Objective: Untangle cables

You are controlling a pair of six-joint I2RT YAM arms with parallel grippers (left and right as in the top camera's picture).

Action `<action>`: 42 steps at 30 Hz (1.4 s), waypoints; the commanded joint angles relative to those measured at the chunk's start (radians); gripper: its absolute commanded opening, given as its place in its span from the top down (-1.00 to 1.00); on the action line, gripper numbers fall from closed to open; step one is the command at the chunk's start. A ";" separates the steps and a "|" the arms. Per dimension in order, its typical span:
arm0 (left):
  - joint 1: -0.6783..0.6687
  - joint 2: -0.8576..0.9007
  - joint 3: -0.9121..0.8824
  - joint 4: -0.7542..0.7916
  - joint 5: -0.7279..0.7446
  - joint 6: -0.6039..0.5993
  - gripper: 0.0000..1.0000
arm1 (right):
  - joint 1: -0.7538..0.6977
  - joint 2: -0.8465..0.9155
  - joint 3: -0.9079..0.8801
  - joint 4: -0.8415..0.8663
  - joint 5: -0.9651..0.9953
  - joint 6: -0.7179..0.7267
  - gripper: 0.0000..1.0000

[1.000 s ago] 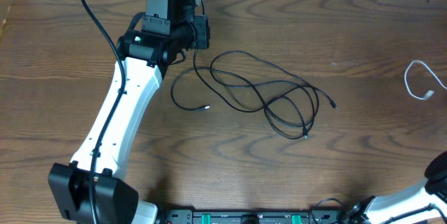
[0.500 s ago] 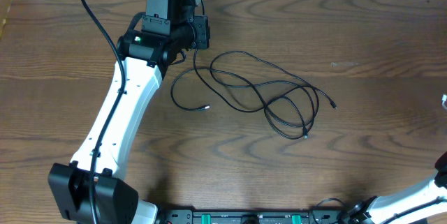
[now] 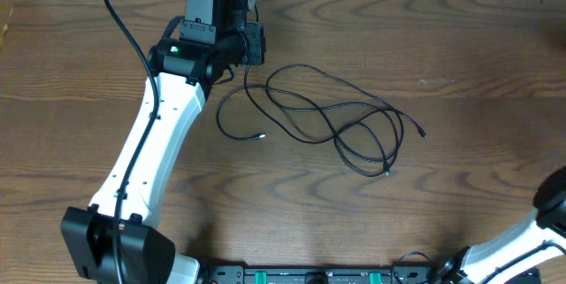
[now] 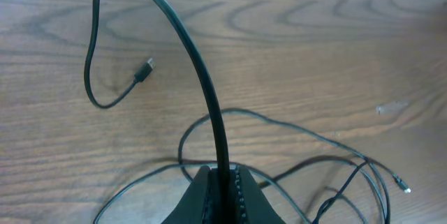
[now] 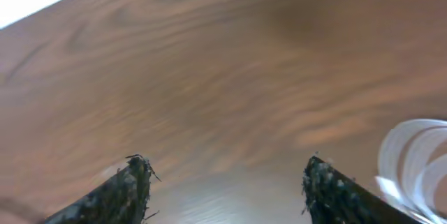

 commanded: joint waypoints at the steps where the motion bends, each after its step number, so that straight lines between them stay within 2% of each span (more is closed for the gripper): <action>1: 0.002 -0.020 0.008 -0.024 -0.039 0.034 0.85 | 0.130 -0.008 0.000 -0.034 -0.098 -0.080 -0.40; 7: 0.011 -0.020 0.008 -0.062 -0.041 0.041 0.85 | 0.365 -0.007 -0.001 -0.112 -0.196 -0.227 -0.47; 10: 0.026 -0.020 0.008 -0.096 -0.087 0.040 0.85 | 0.470 -0.005 -0.001 -0.144 -0.197 -0.297 -0.48; 13: 0.049 -0.023 0.008 -0.147 -0.117 0.041 0.85 | 0.594 -0.001 -0.001 -0.183 -0.197 -0.346 -0.60; 19: 0.100 -0.067 0.008 -0.191 -0.169 0.041 0.85 | 0.803 0.035 -0.004 -0.206 -0.139 -0.365 -0.55; 20: 0.121 -0.079 0.008 -0.211 -0.217 0.041 0.85 | 0.861 0.069 -0.004 -0.208 -0.089 -0.358 -0.45; 26: 0.174 -0.078 0.008 -0.293 -0.245 0.057 0.85 | 0.975 0.146 -0.005 -0.221 -0.026 -0.346 -0.29; 28: 0.183 -0.076 0.005 -0.312 -0.245 0.057 0.85 | 0.992 0.158 -0.005 -0.236 -0.021 -0.343 -0.29; 31: 0.185 -0.076 -0.006 -0.317 -0.245 0.056 0.85 | 1.010 0.176 -0.014 -0.253 -0.021 -0.323 -0.19; 37: 0.185 -0.076 -0.023 -0.317 -0.245 0.056 0.85 | 1.064 0.198 -0.108 -0.203 -0.090 -0.290 -0.18; 42: 0.185 -0.076 -0.024 -0.322 -0.244 0.056 0.85 | 1.126 0.198 -0.206 -0.114 -0.070 -0.240 -0.19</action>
